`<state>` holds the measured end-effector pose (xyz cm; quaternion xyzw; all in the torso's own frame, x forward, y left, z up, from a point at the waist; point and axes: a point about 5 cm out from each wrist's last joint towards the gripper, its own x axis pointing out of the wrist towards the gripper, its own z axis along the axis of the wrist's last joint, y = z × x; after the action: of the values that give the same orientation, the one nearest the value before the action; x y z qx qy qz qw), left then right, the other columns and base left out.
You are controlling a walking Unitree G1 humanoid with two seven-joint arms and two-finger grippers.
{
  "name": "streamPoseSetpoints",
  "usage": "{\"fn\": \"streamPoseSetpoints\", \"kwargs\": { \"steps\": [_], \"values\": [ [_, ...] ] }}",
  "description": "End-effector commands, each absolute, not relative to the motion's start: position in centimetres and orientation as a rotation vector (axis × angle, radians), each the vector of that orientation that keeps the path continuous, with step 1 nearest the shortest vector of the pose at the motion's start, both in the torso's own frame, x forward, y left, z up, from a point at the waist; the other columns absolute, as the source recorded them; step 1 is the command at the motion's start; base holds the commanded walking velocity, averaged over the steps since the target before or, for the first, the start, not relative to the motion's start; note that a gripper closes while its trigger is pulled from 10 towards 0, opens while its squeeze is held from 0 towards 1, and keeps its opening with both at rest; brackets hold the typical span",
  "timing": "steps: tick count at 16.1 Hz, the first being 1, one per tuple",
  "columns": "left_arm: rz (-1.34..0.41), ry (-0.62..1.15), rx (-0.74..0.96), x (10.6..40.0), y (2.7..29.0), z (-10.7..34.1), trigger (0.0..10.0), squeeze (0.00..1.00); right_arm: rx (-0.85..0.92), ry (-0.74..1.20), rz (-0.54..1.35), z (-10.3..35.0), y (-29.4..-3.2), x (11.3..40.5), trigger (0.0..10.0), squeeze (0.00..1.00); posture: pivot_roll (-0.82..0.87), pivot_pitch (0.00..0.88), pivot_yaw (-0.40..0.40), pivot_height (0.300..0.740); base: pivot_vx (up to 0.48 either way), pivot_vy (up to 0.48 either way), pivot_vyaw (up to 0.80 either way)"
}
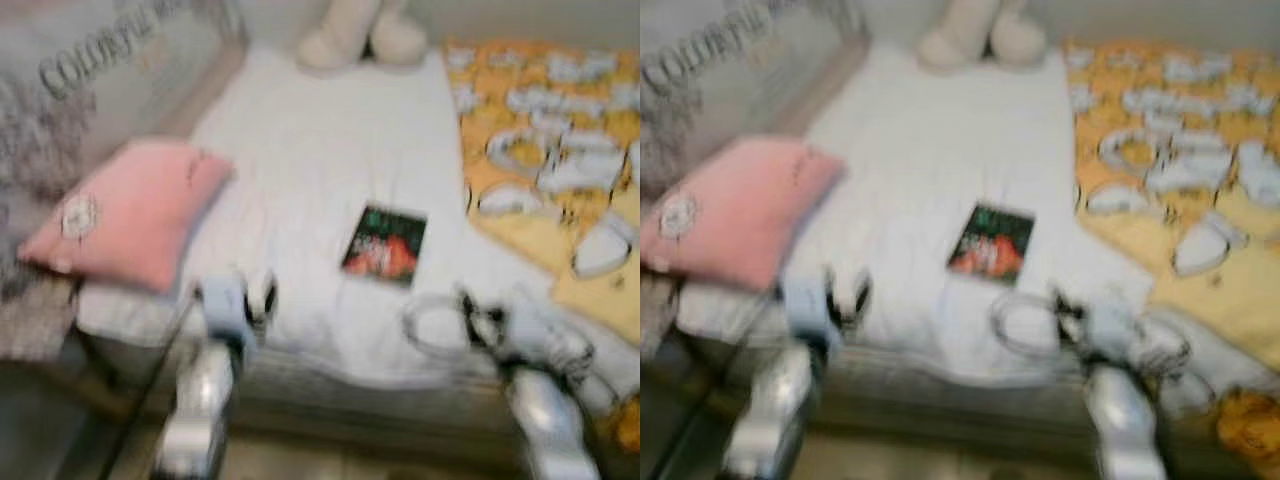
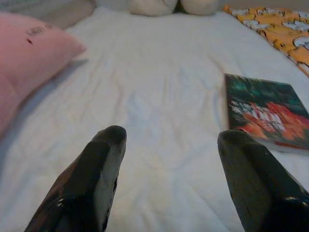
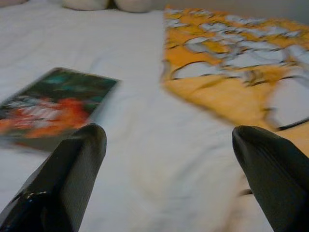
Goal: Clean up the room
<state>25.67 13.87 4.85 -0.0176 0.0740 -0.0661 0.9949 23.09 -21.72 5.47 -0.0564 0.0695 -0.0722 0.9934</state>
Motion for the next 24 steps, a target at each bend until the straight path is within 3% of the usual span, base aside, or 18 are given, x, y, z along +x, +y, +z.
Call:
{"fn": "streamPoseSetpoints", "kwargs": {
  "steps": [1,4,5,9,24],
  "values": [
    [-0.145,0.084,-0.012,27.0,14.1,6.5,10.0,0.00,-0.085,0.095,-0.116,6.1,-21.1,23.7,10.0,1.00,-0.21,0.000,0.062,0.740,0.000,-0.480,0.00],
    [-0.151,0.009,0.026,29.0,13.2,8.3,10.0,0.00,-0.162,0.062,-0.075,7.0,-20.5,25.1,10.0,1.00,-0.22,0.000,0.061,0.740,0.000,-0.320,0.00],
    [-0.161,-0.012,0.022,29.2,13.1,8.6,10.0,0.00,-0.173,0.084,-0.061,6.8,-20.2,25.4,10.0,0.00,-0.22,0.000,0.061,0.735,0.000,0.000,0.00],
    [-0.154,-0.022,0.012,30.7,12.8,9.4,10.0,0.00,-0.156,0.011,-0.030,7.7,-19.3,26.3,10.0,0.00,-0.22,0.000,0.068,0.703,0.348,0.000,0.00],
    [-0.072,-0.003,-0.007,31.8,13.7,9.7,10.0,0.00,-0.149,0.057,-0.022,6.6,-19.0,26.5,10.0,0.00,-0.21,0.000,0.063,0.703,0.469,0.000,-0.05]
  ]
}}
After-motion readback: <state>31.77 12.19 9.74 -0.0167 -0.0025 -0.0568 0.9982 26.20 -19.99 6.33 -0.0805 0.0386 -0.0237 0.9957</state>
